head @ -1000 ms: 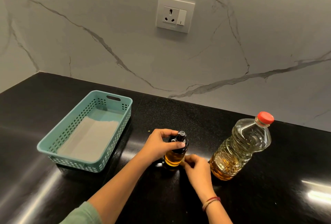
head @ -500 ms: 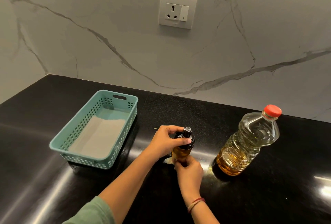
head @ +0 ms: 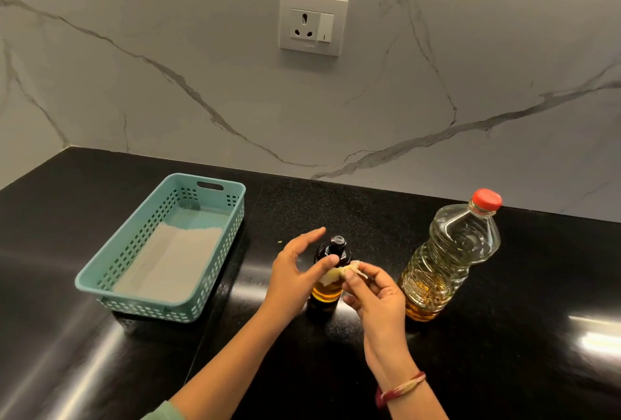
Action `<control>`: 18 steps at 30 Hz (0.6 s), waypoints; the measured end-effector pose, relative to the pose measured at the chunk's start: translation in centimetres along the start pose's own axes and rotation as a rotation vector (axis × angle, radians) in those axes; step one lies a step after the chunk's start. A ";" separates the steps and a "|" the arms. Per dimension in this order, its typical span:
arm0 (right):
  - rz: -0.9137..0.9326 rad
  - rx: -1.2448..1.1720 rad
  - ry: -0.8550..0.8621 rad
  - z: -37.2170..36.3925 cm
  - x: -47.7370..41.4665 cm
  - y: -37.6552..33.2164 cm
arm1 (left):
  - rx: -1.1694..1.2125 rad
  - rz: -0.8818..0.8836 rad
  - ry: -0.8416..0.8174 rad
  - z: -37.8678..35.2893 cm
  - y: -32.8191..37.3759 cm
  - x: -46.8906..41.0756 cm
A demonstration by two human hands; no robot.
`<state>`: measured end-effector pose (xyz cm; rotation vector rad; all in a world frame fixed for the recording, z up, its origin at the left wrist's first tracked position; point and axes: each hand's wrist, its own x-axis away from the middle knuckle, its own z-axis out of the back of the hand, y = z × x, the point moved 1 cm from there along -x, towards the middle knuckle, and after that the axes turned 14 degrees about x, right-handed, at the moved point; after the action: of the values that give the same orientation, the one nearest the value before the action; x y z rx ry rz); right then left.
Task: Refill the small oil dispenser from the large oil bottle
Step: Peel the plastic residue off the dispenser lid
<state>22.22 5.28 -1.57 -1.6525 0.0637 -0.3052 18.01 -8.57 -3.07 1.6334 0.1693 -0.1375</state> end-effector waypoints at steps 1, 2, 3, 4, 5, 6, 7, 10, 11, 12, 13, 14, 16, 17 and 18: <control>-0.002 -0.015 -0.003 0.2 0.0 -0.2 | -0.016 -0.031 0.046 0.2 0.3 0.4; 0.000 -0.029 -0.011 0.3 0.0 -0.4 | -0.023 -0.063 0.092 0.5 0.8 1.0; 0.012 -0.038 -0.025 0.5 0.1 -0.7 | -0.010 -0.080 0.129 0.6 1.3 1.6; 0.036 -0.037 -0.042 0.6 0.2 -1.0 | 0.024 -0.081 0.153 0.7 1.9 2.3; 0.067 -0.025 -0.061 0.6 0.3 -1.3 | 0.073 -0.059 0.157 0.6 2.6 3.0; 0.103 -0.003 -0.081 0.6 0.5 -1.6 | 0.135 -0.017 0.144 0.3 3.3 3.6; 0.140 0.025 -0.100 0.4 0.7 -1.8 | 0.208 0.038 0.117 -0.1 3.8 4.1; 0.217 0.105 -0.141 -0.5 1.3 -1.9 | 0.381 0.170 0.057 -1.1 4.5 4.7; 0.224 0.120 -0.152 -0.8 1.4 -1.8 | 0.399 0.182 0.050 -1.4 4.5 4.7; 0.232 0.141 -0.157 -1.0 1.5 -1.8 | 0.402 0.183 0.049 -1.5 4.5 4.6; 0.246 0.168 -0.155 -1.0 1.6 -1.7 | 0.401 0.176 0.050 -1.5 4.5 4.6; 0.255 0.196 -0.149 -0.9 1.6 -1.7 | 0.397 0.164 0.050 -1.5 4.5 4.5; 0.227 0.202 -0.127 -0.6 1.8 -1.8 | 0.377 0.133 0.047 -1.5 4.5 4.5; 0.189 0.161 -0.117 -0.4 1.8 -1.9 | 0.363 0.118 0.050 -1.5 4.5 4.4; 0.141 0.094 -0.109 -0.2 1.9 -2.1 | 0.346 0.102 0.056 -1.6 4.5 4.4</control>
<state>23.74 4.86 0.81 -1.5595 0.0822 -0.1086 23.14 -7.16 0.60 1.9879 0.1085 -0.0434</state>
